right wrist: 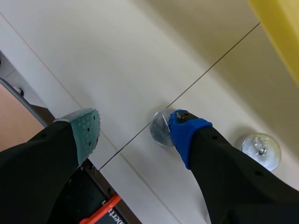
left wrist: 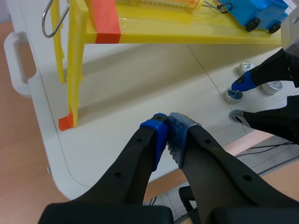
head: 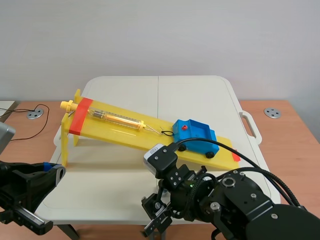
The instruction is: Place the four metal weights on the blue cart on the ramp.
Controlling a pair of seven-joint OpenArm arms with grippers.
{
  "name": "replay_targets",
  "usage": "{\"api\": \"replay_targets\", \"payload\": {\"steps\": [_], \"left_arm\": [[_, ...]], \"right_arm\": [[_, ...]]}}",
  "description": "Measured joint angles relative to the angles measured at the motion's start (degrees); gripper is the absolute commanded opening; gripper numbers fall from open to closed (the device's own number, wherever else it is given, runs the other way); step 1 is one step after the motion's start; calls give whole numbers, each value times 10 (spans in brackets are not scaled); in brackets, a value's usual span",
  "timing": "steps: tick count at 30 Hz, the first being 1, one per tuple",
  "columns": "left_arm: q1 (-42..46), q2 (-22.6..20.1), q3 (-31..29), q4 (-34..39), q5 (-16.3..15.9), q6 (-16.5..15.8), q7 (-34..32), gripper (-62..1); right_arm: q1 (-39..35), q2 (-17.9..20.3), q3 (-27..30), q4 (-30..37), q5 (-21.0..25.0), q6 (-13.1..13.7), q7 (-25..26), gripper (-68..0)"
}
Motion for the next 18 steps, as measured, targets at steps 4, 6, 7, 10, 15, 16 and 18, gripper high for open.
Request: {"api": "replay_targets", "payload": {"steps": [4, 6, 7, 10, 15, 16, 18], "left_arm": [[0, 0, 0, 0, 0, 0, 1, -582], [0, 0, 0, 0, 0, 0, 1, -582], [0, 0, 0, 0, 0, 0, 2, -582], [0, 0, 0, 0, 0, 0, 2, -582], [0, 0, 0, 0, 0, 0, 2, -582], [0, 0, 0, 0, 0, 0, 2, -582], [0, 0, 0, 0, 0, 0, 2, -582]], "right_arm": [[2, 0, 0, -3, 0, 0, 6, -358], [3, 0, 0, -3, -1, 0, 6, -393], [4, 0, 0, -3, -2, 0, 6, -408], [5, 0, 0, -4, -2, 0, 5, -464], [5, 0, 0, -4, -2, -15, 5, -546], [5, 0, 0, -4, -2, -21, 5, -557], [5, 0, 0, -6, -2, -33, 3, -577]]}}
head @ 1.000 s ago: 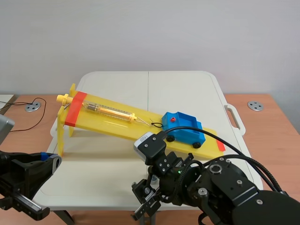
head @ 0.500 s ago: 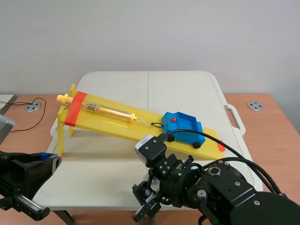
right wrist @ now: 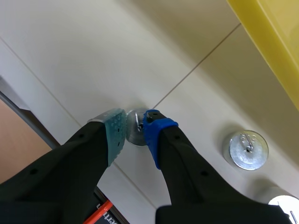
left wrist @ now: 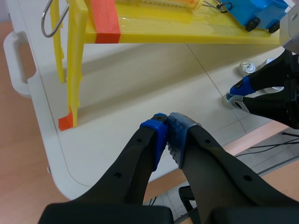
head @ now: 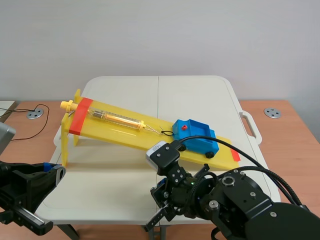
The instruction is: Place the four metal weights on the blue cart on the ramp.
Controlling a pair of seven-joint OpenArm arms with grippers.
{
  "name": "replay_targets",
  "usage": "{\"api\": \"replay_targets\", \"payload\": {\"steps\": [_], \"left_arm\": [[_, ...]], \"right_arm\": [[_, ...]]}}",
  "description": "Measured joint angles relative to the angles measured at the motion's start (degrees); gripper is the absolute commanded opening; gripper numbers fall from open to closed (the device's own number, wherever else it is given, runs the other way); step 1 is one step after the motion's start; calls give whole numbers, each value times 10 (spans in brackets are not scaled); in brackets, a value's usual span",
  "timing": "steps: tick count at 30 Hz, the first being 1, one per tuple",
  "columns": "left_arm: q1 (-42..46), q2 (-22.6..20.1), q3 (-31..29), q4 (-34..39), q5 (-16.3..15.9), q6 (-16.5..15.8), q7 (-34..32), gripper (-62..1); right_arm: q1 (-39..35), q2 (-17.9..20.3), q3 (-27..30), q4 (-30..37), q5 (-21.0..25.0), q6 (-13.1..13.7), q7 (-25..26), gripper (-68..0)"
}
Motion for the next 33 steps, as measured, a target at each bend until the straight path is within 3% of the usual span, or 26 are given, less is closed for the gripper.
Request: {"api": "replay_targets", "payload": {"steps": [9, 21, 26, 33], "left_arm": [[0, 0, 0, 0, 0, 0, 0, -582], [0, 0, 0, 0, 0, 0, 0, -582], [0, 0, 0, 0, 0, 0, 0, -582], [0, 0, 0, 0, 0, 0, 0, -582]], "right_arm": [[5, 0, 0, -14, -4, -12, 22, -667], [4, 2, 0, -8, -4, -11, 18, -669], [-14, 31, 0, 53, 3, -12, -10, -669], [-71, 82, 21, 167, 54, -11, -32, -669]]}}
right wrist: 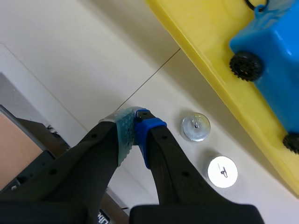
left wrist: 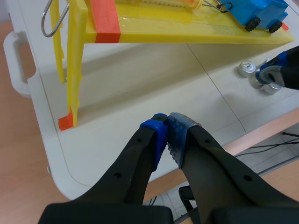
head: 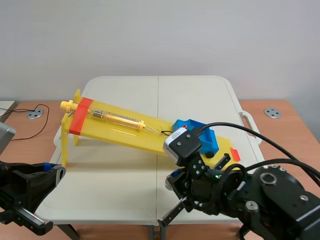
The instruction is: Place the four metal weights on the blue cart on the ramp.
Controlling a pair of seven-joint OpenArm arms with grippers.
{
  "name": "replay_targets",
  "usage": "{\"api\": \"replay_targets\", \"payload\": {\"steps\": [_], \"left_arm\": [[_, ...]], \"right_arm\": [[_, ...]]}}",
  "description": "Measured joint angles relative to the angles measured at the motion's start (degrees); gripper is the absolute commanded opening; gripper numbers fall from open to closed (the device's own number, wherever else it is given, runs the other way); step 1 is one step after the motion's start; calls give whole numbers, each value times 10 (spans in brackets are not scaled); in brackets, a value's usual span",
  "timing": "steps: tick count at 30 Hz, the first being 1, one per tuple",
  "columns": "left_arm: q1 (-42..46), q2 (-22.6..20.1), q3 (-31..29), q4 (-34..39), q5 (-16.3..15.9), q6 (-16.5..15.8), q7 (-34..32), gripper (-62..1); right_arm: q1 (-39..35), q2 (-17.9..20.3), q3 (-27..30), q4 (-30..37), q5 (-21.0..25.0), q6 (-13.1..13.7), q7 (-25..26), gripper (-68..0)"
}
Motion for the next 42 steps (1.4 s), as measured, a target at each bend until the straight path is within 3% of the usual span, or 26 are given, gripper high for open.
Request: {"api": "replay_targets", "payload": {"steps": [5, 13, 19, 24, 33, 42], "left_arm": [[0, 0, 0, 0, 0, 0, 0, -582], [0, 0, 0, 0, 0, 0, 0, -582], [0, 0, 0, 0, 0, 0, 0, -582], [0, 0, 0, 0, 0, 0, 0, -582], [0, 0, 0, 0, 0, 0, 0, -582], [0, 0, 0, 0, 0, 0, 0, -582]], "right_arm": [[-51, 17, 47, 56, 61, 11, -19, -669], [-113, 17, 180, 127, 166, 39, -53, -669], [-120, 15, 279, 172, 226, 39, -71, -669], [-111, -4, 344, 183, 250, 38, -75, -669], [-49, -54, 355, 174, 251, 36, -93, -669], [20, -85, 342, 90, 251, 36, -93, -669]]}}
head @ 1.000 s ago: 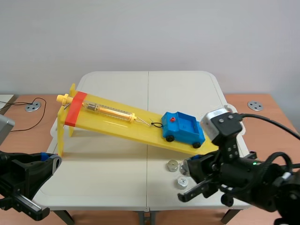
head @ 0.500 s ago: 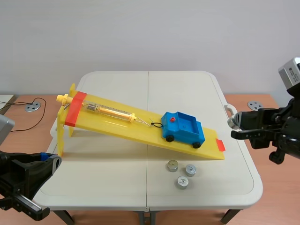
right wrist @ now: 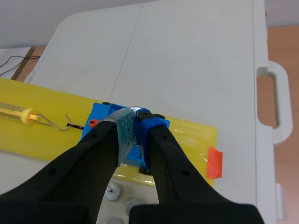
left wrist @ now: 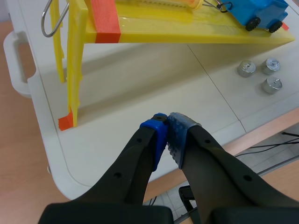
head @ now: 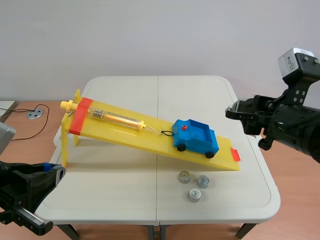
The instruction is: Place the four metal weights on the blue cart on the ramp.
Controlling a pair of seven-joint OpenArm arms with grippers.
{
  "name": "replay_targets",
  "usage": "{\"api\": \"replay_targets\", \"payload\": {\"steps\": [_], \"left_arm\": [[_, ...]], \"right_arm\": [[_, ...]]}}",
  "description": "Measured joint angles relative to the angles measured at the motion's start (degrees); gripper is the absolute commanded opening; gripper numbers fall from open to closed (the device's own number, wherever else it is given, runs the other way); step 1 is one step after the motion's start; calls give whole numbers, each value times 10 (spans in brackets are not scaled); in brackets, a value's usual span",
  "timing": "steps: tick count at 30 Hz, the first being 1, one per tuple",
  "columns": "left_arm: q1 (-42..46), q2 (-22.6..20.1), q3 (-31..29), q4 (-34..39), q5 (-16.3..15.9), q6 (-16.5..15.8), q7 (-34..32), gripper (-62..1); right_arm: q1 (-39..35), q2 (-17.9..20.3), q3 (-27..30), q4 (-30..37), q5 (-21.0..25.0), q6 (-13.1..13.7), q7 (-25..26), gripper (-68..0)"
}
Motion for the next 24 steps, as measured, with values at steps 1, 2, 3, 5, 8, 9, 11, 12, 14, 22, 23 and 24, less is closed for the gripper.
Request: {"api": "replay_targets", "payload": {"steps": [1, 2, 3, 5, 8, 9, 11, 12, 14, 22, 23, 24], "left_arm": [[0, 0, 0, 0, 0, 0, 0, -582], [0, 0, 0, 0, 0, 0, 0, -582], [0, 0, 0, 0, 0, 0, 0, -582], [0, 0, 0, 0, 0, 0, 0, -582], [0, 0, 0, 0, 0, 0, 0, -582], [0, 0, 0, 0, 0, 0, 0, -582], [0, 0, 0, 0, 0, 0, 0, -582], [0, 0, 0, 0, 0, 0, 0, -582], [0, 0, 0, 0, 0, 0, 0, -582], [0, 0, 0, 0, 0, 0, 2, -582], [0, 0, 0, 0, 0, 0, 2, -582], [0, 0, 0, 0, 0, 0, 2, -582]], "right_arm": [[8, -3, -2, -11, 0, 0, 0, -669], [15, -6, -4, -23, 0, 0, 0, -669], [23, -8, -8, -35, 0, 0, 0, -669], [38, -13, -19, -61, 0, 0, 0, -669], [59, -22, -36, -97, 0, 0, 0, -669], [65, -26, -40, -108, 0, 0, 0, -669], [75, -36, -46, -129, 0, 0, 0, -669], [80, -39, -49, -138, 0, 0, 0, -669], [86, -47, -51, -153, 0, 0, 0, -669], [92, -64, -51, -172, -16, -7, 2, -669], [92, -64, -51, -172, -19, -12, 4, -669], [92, -64, -51, -172, -23, -17, 5, -669]]}}
